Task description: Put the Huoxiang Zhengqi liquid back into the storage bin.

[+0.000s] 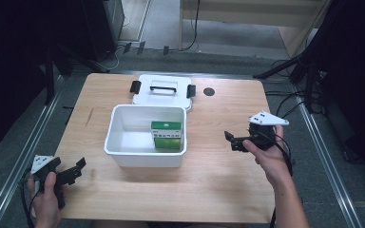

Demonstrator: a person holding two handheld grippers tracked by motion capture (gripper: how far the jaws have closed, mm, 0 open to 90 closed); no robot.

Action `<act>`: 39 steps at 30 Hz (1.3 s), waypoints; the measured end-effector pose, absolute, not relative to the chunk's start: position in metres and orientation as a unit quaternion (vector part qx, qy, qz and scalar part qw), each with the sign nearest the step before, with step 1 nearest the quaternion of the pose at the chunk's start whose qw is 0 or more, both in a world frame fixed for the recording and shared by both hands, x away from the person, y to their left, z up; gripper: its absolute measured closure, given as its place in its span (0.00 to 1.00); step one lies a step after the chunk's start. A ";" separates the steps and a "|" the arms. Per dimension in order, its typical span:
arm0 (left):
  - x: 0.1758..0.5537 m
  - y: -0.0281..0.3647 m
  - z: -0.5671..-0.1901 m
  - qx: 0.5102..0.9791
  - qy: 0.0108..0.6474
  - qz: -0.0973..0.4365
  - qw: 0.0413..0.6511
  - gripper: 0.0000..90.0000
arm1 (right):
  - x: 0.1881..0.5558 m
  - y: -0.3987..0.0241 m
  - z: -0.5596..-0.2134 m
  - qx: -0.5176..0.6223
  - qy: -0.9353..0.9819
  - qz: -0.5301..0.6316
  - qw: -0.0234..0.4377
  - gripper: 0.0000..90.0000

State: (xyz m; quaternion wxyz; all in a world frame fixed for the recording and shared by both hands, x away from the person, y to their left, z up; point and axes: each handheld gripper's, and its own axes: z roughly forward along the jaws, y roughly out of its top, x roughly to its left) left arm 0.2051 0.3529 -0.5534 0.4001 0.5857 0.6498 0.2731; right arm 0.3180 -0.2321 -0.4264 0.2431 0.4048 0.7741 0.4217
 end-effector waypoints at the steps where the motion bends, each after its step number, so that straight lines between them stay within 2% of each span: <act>1: 0.205 0.353 -0.553 0.586 0.650 0.273 0.400 0.04 | 0.312 -0.242 -0.434 0.416 0.764 0.424 0.251 0.00; 7: 0.205 0.353 -0.553 0.585 0.650 0.274 0.400 0.04 | 0.299 -0.272 -0.456 0.454 0.736 0.420 0.276 0.01; 29: 0.205 0.353 -0.553 0.584 0.651 0.275 0.400 0.04 | 0.238 -0.345 -0.520 0.524 0.686 0.422 0.278 0.04; 39: 0.205 0.352 -0.553 0.585 0.650 0.275 0.399 0.04 | 0.218 -0.361 -0.537 0.544 0.675 0.412 0.278 0.05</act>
